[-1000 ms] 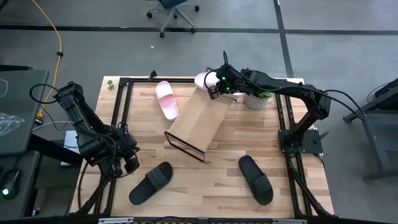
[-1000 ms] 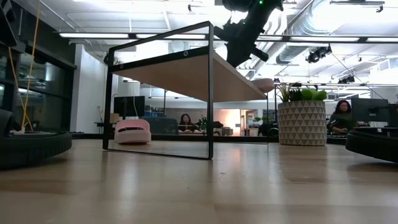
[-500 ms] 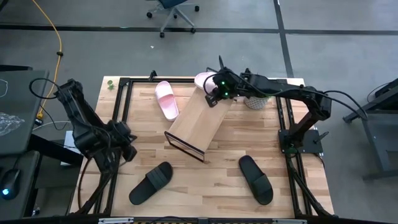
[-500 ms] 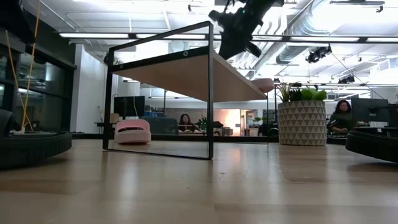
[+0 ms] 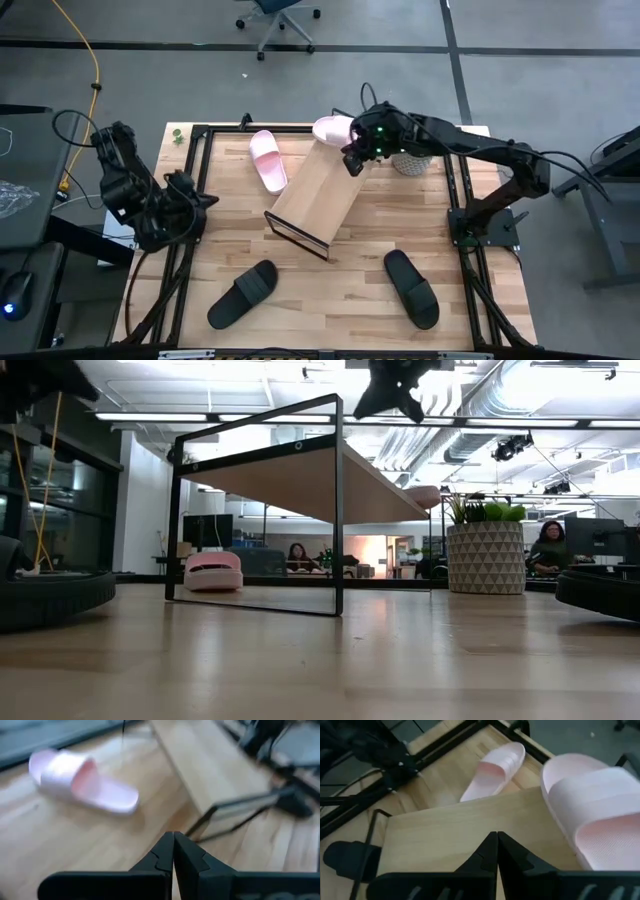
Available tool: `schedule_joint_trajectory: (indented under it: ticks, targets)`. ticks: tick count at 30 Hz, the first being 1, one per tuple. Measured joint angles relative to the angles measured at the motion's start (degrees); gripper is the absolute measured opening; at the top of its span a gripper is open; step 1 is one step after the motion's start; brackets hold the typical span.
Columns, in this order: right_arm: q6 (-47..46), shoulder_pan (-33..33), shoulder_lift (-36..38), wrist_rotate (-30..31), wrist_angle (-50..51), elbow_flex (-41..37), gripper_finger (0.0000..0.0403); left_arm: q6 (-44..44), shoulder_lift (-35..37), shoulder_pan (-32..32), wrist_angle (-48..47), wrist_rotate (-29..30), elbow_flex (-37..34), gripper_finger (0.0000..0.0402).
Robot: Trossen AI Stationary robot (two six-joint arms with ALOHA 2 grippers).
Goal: Pick and place slides into the shelf
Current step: Put the pink slide on the shelf
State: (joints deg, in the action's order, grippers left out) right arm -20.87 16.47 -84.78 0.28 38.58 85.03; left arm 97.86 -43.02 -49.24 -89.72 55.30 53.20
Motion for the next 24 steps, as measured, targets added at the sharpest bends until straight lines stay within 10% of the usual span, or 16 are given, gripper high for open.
schedule_joint_trajectory:
  ticks: [8, 24]
  targets:
    - [3.24, 0.02, 3.78, -0.16, -0.29, 0.00, 0.0000, -19.46, -2.42, 13.08, 7.61, 2.74, 5.88, 0.0000]
    - [6.39, 0.79, 8.17, -5.16, 0.19, 0.00, 0.0000, -70.96, -5.27, 53.76, 30.89, -22.52, 13.76, 0.0000]
